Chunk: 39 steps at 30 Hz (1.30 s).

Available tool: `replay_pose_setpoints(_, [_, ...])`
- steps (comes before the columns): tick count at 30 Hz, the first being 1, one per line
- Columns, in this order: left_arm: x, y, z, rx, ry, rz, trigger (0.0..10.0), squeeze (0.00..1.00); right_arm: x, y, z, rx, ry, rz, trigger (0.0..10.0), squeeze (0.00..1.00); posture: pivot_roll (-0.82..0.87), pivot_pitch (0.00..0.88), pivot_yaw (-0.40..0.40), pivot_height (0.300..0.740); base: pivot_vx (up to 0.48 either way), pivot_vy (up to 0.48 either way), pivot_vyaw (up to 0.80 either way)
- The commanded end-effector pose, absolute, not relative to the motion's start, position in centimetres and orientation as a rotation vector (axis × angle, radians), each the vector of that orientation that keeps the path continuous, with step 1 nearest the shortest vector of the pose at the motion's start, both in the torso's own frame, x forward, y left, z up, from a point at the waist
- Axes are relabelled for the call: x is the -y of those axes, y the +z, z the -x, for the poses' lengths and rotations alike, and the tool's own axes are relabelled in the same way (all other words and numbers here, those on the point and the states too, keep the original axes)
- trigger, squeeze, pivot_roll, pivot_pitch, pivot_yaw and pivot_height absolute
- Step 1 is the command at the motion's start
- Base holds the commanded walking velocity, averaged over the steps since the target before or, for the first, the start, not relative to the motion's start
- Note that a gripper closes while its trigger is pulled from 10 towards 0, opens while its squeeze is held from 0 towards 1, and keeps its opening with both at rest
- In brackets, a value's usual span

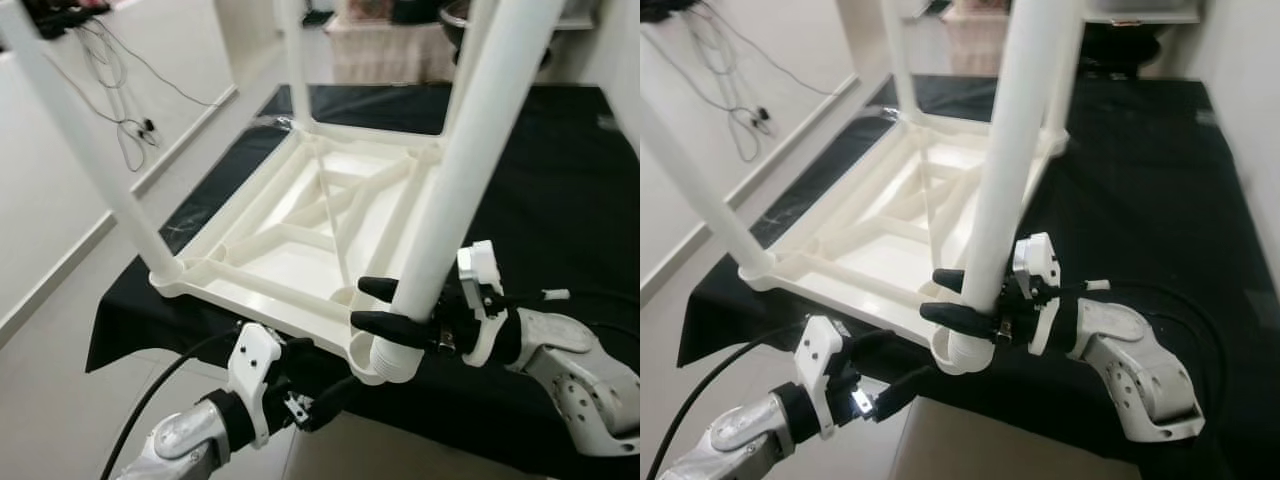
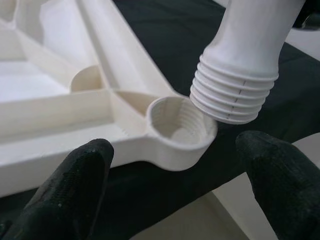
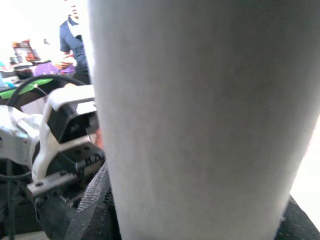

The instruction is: Building children table

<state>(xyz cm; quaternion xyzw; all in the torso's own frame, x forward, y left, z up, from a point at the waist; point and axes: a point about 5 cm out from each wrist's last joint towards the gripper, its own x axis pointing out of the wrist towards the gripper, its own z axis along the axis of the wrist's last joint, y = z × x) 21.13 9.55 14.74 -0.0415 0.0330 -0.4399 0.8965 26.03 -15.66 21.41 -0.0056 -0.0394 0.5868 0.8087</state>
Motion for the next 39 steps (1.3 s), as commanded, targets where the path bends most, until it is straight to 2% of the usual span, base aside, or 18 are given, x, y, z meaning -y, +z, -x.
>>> replay_pose_setpoints(1, [-10.2, 14.3, -20.9, -0.106, -0.888, 0.060, 10.0, 0.00, 14.7, 21.7, -25.7, 0.104, 1.297, 0.022, 10.0, 0.00, -0.05, 0.196, 0.062, 0.740, 0.000, 0.480, 0.00])
replay_pose_setpoints(17, [-10.7, 14.1, -19.9, -0.124, -0.935, 0.001, 10.0, 0.00, 13.7, 21.7, -25.6, 0.131, 1.374, -0.002, 10.0, 0.00, -0.03, 0.221, 0.068, 0.740, 0.000, 0.030, 0.00])
replay_pose_setpoints(21, [-10.9, 14.2, -19.9, -0.117, -0.919, -0.045, 10.0, 0.00, 14.6, 21.3, -26.4, 0.135, 1.316, 0.002, 10.0, 0.00, -0.02, 0.227, 0.075, 0.740, 0.000, 0.000, 0.00])
replay_pose_setpoints(26, [-11.0, 14.4, -20.0, -0.103, -0.926, -0.070, 10.0, 0.00, 17.0, 21.7, -26.5, 0.126, 1.243, 0.038, 10.0, 0.00, -0.03, 0.238, 0.084, 0.740, 0.000, 0.000, 0.00])
replay_pose_setpoints(30, [-11.0, 14.4, -19.9, -0.097, -0.941, -0.080, 10.0, 0.00, 17.4, 21.7, -26.3, 0.121, 1.228, 0.049, 10.0, 0.00, -0.03, 0.242, 0.090, 0.740, 0.000, 0.000, 0.00])
replay_pose_setpoints(39, [-11.0, 14.4, -20.2, -0.094, -0.920, -0.080, 10.0, 0.00, 17.9, 21.2, -26.0, 0.121, 1.176, 0.059, 10.0, 0.00, -0.04, 0.246, 0.099, 0.740, 0.000, -0.321, 0.00])
